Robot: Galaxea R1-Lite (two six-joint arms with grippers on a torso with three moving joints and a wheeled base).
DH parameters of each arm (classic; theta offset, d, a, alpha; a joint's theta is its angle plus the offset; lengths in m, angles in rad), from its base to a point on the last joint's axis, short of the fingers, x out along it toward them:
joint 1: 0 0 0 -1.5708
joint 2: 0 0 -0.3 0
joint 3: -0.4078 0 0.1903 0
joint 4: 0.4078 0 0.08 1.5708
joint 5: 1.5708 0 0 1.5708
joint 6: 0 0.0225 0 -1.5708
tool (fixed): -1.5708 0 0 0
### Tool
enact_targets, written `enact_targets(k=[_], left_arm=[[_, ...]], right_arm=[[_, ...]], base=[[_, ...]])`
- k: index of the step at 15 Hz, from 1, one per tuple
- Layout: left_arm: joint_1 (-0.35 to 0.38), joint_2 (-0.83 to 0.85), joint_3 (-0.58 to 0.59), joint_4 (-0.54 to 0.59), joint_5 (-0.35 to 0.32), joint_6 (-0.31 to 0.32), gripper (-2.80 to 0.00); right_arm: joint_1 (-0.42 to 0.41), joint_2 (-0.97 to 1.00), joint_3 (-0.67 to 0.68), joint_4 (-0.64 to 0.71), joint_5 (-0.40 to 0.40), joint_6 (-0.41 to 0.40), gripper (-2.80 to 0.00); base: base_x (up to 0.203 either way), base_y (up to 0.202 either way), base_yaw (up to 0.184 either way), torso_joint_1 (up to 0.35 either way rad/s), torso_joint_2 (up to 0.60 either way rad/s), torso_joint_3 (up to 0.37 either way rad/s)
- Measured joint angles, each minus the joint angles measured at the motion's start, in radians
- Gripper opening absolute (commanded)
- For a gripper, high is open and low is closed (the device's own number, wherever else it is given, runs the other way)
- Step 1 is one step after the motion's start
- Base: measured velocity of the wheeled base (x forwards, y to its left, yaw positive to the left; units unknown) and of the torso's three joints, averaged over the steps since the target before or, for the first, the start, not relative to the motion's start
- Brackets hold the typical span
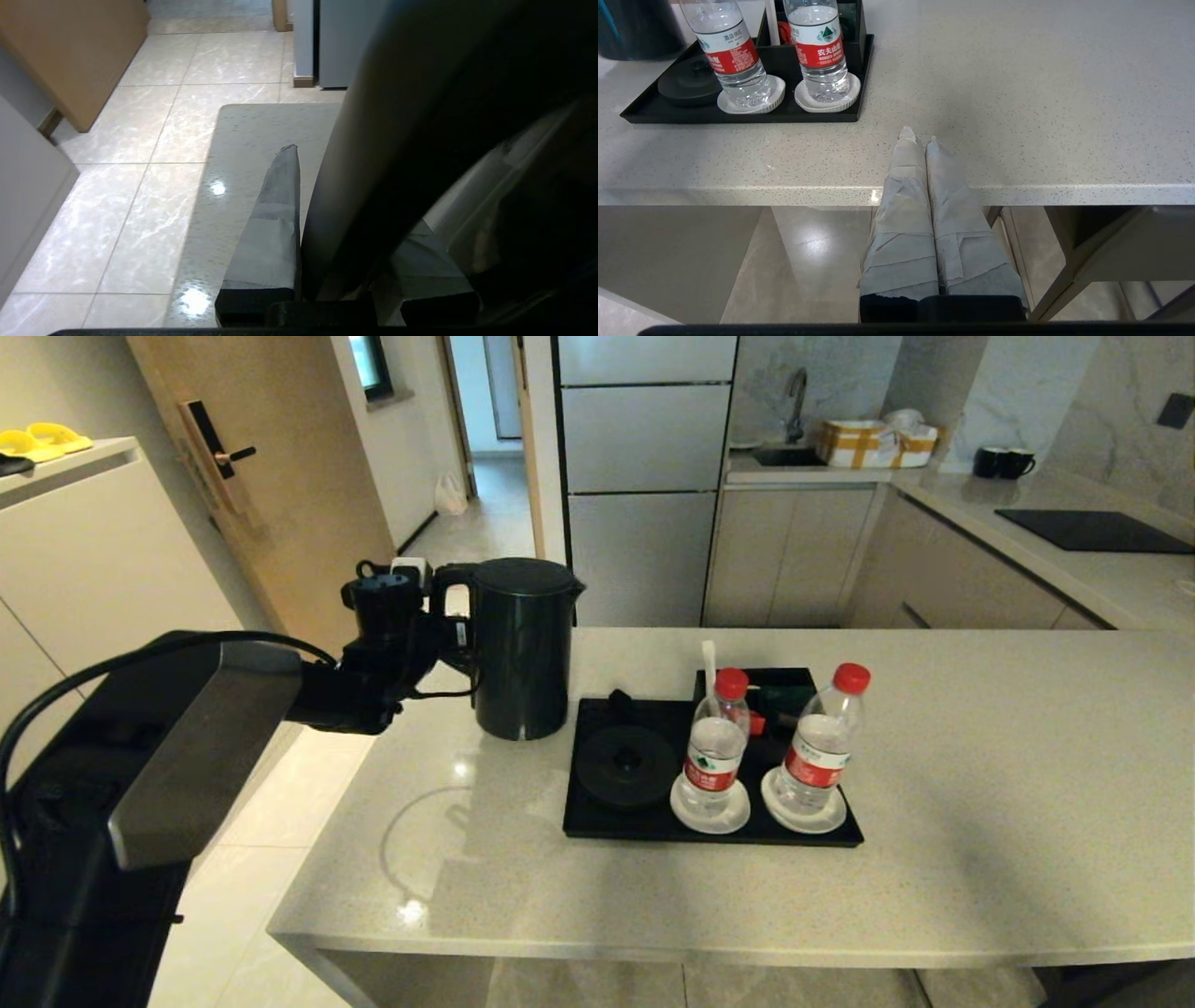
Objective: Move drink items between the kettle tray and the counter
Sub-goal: Return the kettle to its original position
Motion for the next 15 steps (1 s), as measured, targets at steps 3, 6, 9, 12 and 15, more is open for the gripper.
enact_targets(k=[3, 6, 9, 12, 15], left_arm=[[-0.009, -0.037, 0.029, 0.001, 0.000, -0.029, -2.80], [-0.014, -0.076, 0.060, 0.001, 0.000, -0.043, -2.80], [-0.022, -0.128, 0.107, -0.003, -0.004, -0.063, -2.80], [-0.051, -0.179, 0.186, -0.008, -0.014, -0.087, -2.80], [-0.077, -0.208, 0.239, -0.018, -0.020, -0.091, -2.80]], right_arm=[[-0.001, 0.000, -0.001, 0.000, 0.000, 0.000, -2.80], [-0.001, 0.000, -0.001, 0.000, 0.000, 0.000, -2.80], [-0.001, 0.000, 0.000, 0.000, 0.000, 0.000, -2.80], [0.000, 0.000, 0.000, 0.000, 0.000, 0.000, -2.80], [-0.001, 0.000, -0.001, 0.000, 0.000, 0.000, -2.80]], base=[[0.000, 0.000, 0.000, 0.000, 0.00, 0.000], [0.000, 0.000, 0.000, 0.000, 0.00, 0.000], [0.000, 0.000, 0.000, 0.000, 0.00, 0.000], [0.000, 0.000, 0.000, 0.000, 0.00, 0.000], [0.000, 0.000, 0.000, 0.000, 0.00, 0.000]])
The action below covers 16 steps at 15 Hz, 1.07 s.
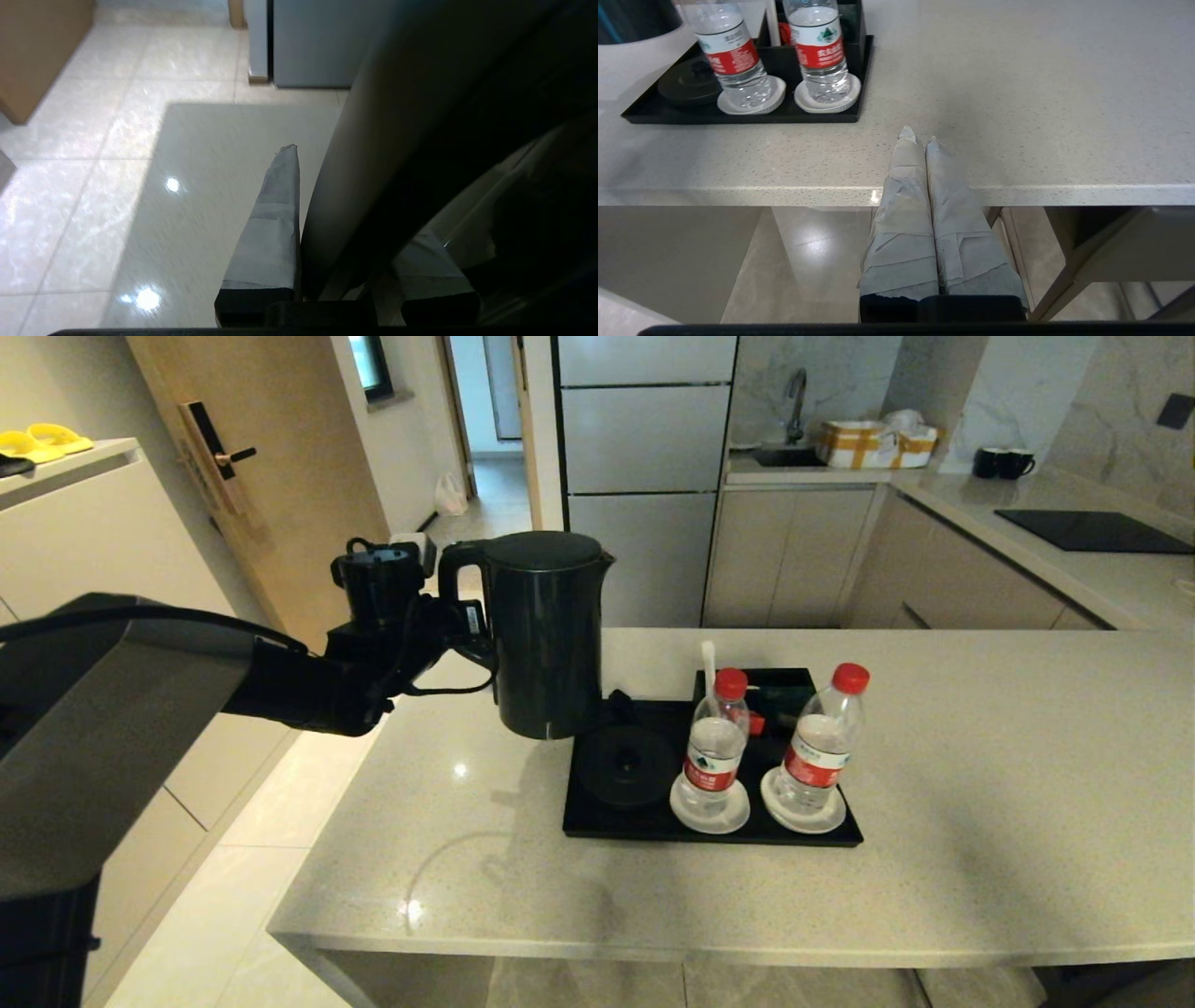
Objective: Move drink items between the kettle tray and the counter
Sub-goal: Return the kettle to its original position
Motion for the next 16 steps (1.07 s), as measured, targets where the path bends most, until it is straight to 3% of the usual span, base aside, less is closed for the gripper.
enact_targets(k=[9, 16], left_arm=[[-0.094, -0.036, 0.186, -0.102, -0.012, 0.003, -2.80], [-0.136, -0.058, 0.248, -0.112, -0.012, 0.001, -2.80]], right_arm=[[0.000, 0.000, 0.001, 0.000, 0.000, 0.000, -2.80], [0.000, 0.000, 0.000, 0.000, 0.000, 0.000, -2.80]], base=[[0.000, 0.000, 0.000, 0.000, 0.00, 0.000], [0.000, 0.000, 0.000, 0.000, 0.00, 0.000]])
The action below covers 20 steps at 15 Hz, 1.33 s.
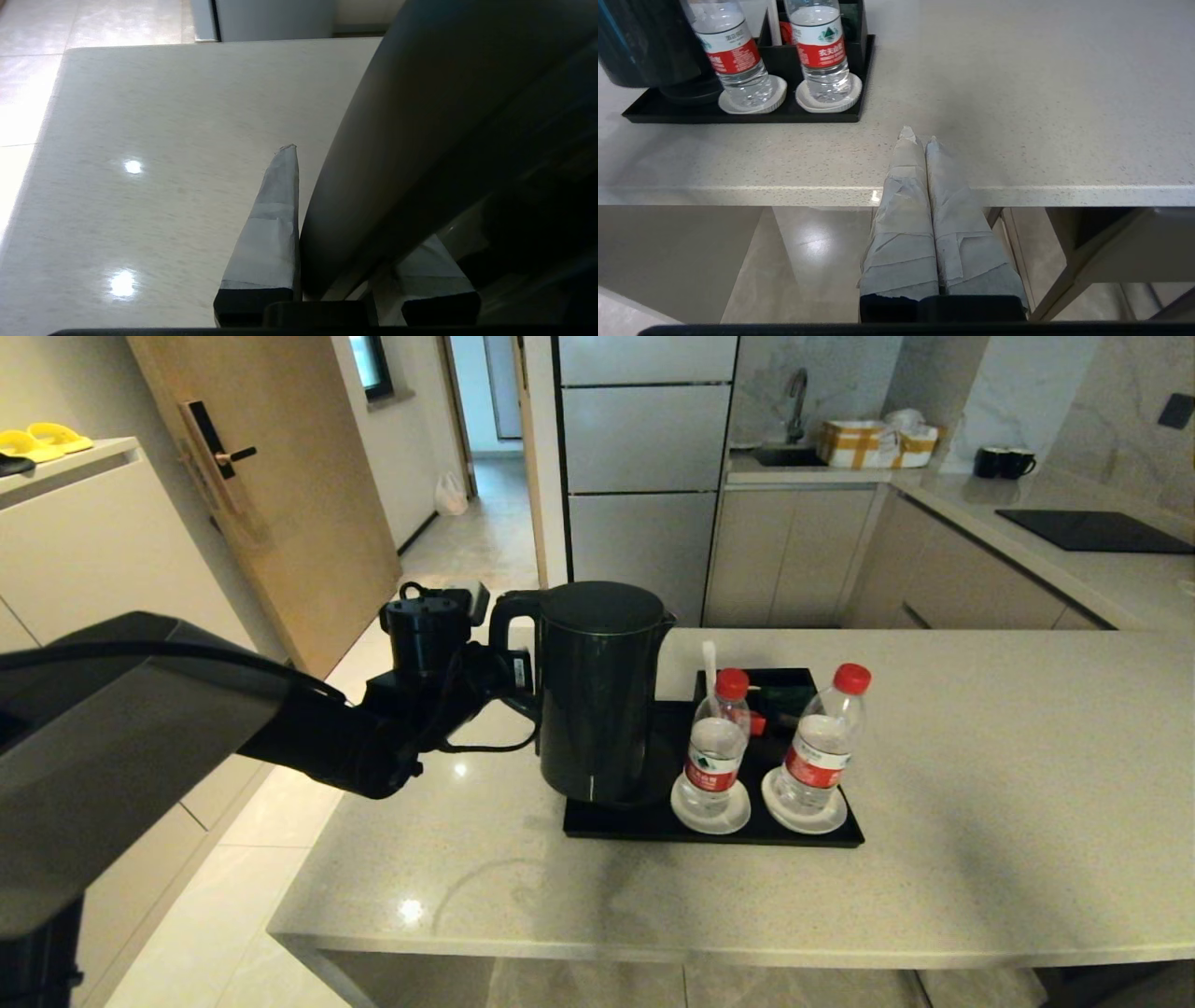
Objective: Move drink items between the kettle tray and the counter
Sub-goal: Return the kettle to its original position
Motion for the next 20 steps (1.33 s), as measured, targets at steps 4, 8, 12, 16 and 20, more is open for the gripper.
enact_targets(k=[4, 8, 12, 16, 20], left_arm=[[-0.029, -0.002, 0.049, -0.046, 0.000, 0.001, -2.80], [-0.054, 0.012, 0.081, -0.072, 0.000, 0.005, -2.80], [-0.067, 0.041, 0.091, -0.094, 0.000, 0.012, -2.80], [-0.067, 0.086, 0.099, -0.148, -0.007, 0.075, -2.80], [-0.061, 0.113, 0.086, -0.148, -0.022, 0.124, -2.80]], right_arm=[[0.001, 0.000, 0.000, 0.000, 0.000, 0.000, -2.80], [0.000, 0.000, 0.001, 0.000, 0.001, 0.000, -2.80], [0.000, 0.000, 0.001, 0.000, 0.000, 0.000, -2.80], [0.000, 0.000, 0.000, 0.000, 0.000, 0.000, -2.80], [0.000, 0.000, 0.000, 0.000, 0.000, 0.000, -2.80]], base=[[0.000, 0.000, 0.000, 0.000, 0.00, 0.000], [0.000, 0.000, 0.000, 0.000, 0.00, 0.000], [0.000, 0.000, 0.000, 0.000, 0.00, 0.000], [0.000, 0.000, 0.000, 0.000, 0.00, 0.000], [0.000, 0.000, 0.000, 0.000, 0.00, 0.000]])
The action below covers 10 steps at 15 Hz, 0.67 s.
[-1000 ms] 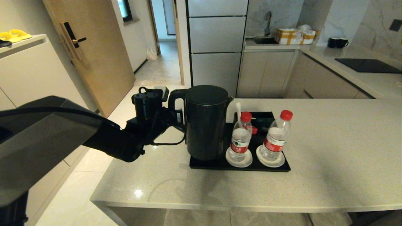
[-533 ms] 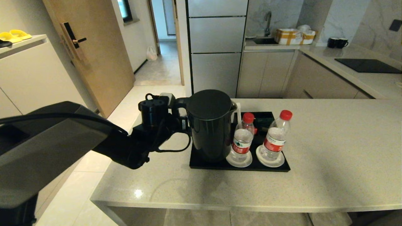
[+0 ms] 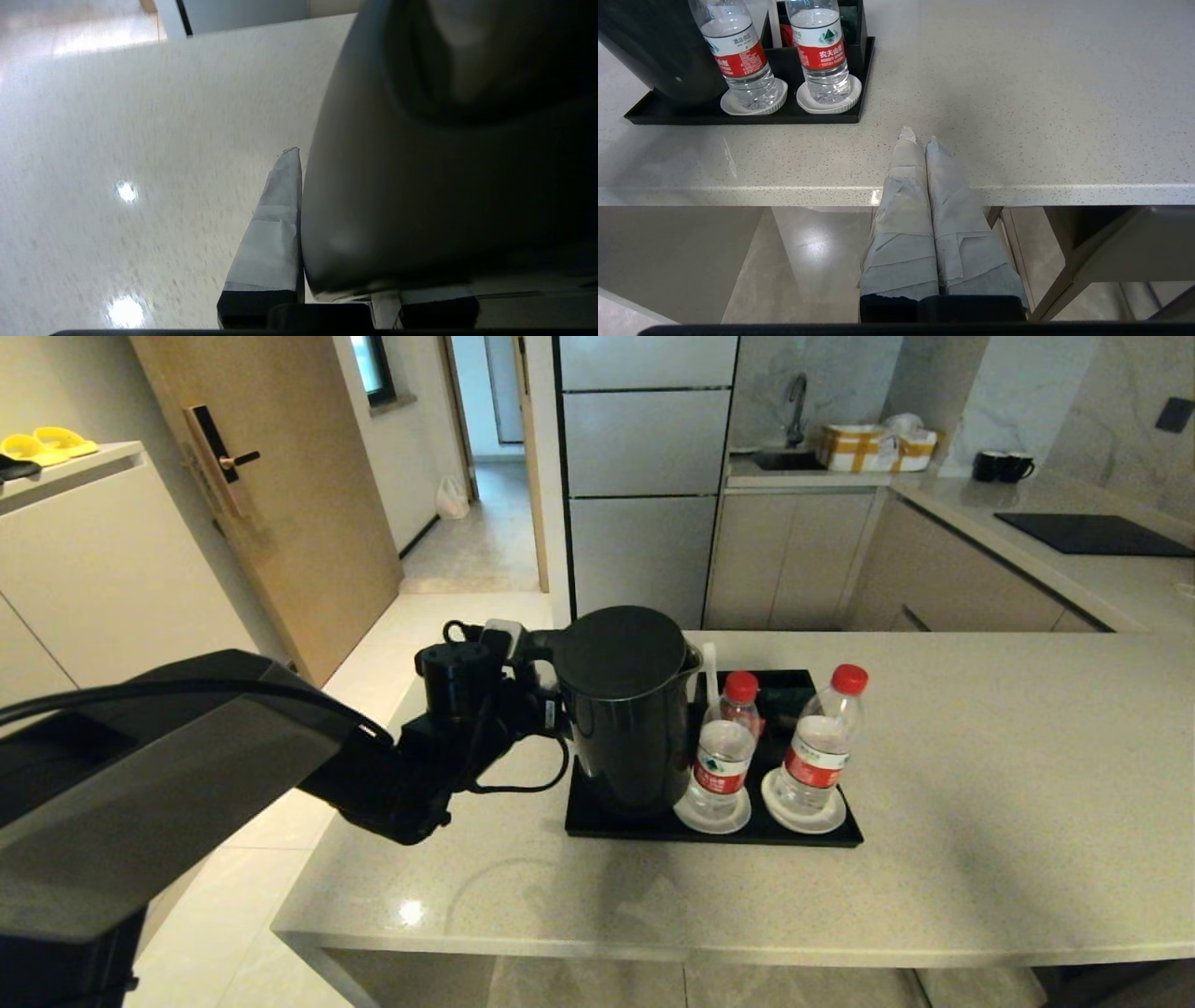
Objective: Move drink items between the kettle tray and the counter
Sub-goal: Return the kettle to its original position
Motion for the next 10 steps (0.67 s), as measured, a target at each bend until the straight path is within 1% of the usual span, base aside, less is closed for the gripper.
enact_targets(k=[1, 3, 10], left_arm=[[0.004, 0.003, -0.006, -0.001, -0.002, 0.037, -2.80], [0.011, 0.009, -0.011, -0.027, -0.006, 0.081, -2.80], [0.014, 0.020, -0.027, -0.034, -0.001, 0.089, -2.80]], right_arm=[[0.000, 0.000, 0.000, 0.000, 0.000, 0.000, -2.80], [0.000, 0.000, 0.000, 0.000, 0.000, 0.000, -2.80], [0.000, 0.000, 0.001, -0.001, 0.000, 0.000, -2.80]], base=[[0.000, 0.000, 0.000, 0.000, 0.00, 0.000], [0.000, 0.000, 0.000, 0.000, 0.00, 0.000], [0.000, 0.000, 0.000, 0.000, 0.00, 0.000]])
